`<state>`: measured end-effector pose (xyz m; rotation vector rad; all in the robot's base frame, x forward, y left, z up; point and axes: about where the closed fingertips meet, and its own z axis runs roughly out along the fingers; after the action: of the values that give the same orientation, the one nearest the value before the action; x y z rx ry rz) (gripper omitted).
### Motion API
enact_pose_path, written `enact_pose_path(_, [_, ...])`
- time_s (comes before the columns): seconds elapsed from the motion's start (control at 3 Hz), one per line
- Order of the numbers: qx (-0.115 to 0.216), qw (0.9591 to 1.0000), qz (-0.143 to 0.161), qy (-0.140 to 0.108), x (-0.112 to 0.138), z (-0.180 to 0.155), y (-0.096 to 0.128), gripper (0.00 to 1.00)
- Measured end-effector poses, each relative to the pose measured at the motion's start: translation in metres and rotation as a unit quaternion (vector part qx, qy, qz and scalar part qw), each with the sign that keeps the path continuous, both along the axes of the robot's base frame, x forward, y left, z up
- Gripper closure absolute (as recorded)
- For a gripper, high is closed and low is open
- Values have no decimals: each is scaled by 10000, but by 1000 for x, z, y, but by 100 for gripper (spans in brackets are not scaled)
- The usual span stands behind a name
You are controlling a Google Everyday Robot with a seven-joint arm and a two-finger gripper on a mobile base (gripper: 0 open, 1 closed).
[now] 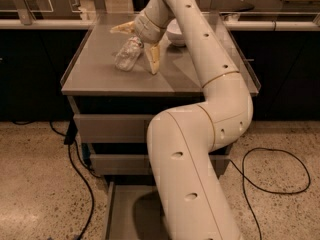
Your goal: Place water bottle into bottom drawer
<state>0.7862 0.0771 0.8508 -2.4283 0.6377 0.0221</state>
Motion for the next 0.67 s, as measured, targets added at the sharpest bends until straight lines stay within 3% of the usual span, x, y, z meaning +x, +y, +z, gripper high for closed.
enact_pose_path(0.67, [-115, 9999, -4, -95, -2, 14, 11, 0])
